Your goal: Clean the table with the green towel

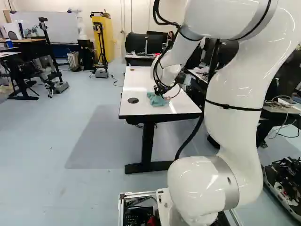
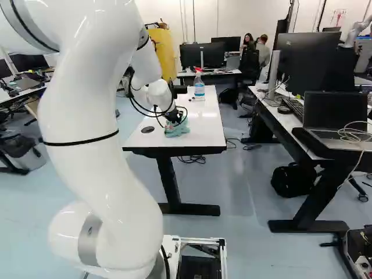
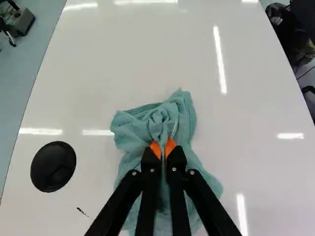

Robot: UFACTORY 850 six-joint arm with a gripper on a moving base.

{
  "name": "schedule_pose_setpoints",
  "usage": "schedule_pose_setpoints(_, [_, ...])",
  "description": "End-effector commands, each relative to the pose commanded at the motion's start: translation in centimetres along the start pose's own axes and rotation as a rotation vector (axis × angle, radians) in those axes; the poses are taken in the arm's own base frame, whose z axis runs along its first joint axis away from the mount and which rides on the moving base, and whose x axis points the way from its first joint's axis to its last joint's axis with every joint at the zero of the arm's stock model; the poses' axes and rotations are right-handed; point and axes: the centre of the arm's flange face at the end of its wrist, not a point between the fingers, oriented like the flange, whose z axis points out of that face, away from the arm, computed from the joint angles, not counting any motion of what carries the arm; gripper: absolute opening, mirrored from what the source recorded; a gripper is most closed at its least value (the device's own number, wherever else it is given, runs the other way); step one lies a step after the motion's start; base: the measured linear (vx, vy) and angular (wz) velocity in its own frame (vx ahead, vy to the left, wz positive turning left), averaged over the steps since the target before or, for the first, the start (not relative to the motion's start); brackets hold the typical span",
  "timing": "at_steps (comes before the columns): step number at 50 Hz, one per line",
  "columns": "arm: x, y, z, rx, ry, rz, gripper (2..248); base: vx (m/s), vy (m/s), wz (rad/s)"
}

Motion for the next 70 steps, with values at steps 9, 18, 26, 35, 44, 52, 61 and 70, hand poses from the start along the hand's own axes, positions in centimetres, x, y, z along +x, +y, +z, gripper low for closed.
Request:
schedule_pose_setpoints(9, [0.0, -1.5, 0.0, 0.017, 0.0, -0.022, 30, 0.0, 0.0, 0.0])
schedule_pose_setpoints(18, [-0.1, -3.0, 0.0, 0.035, 0.0, -0.044, 30, 0.0, 0.0, 0.0])
schedule_pose_setpoints(26, [-0.1, -4.4, 0.0, 0.05, 0.0, -0.063, 30, 0.0, 0.0, 0.0])
schedule_pose_setpoints(35, [-0.4, -6.0, -0.2, 0.068, -0.002, -0.086, 30, 0.0, 0.0, 0.0])
schedule_pose_setpoints(44, [-1.2, -7.2, -0.8, 0.084, -0.006, -0.106, 30, 0.0, 0.0, 0.0])
schedule_pose_setpoints(52, [-2.2, -7.9, -1.6, 0.094, -0.011, -0.119, 30, 0.0, 0.0, 0.0])
schedule_pose_setpoints(61, [-3.5, -8.4, -2.7, 0.102, -0.018, -0.132, 30, 0.0, 0.0, 0.0])
schedule_pose_setpoints(70, [-4.8, -8.3, -3.9, 0.105, -0.024, -0.137, 30, 0.0, 0.0, 0.0])
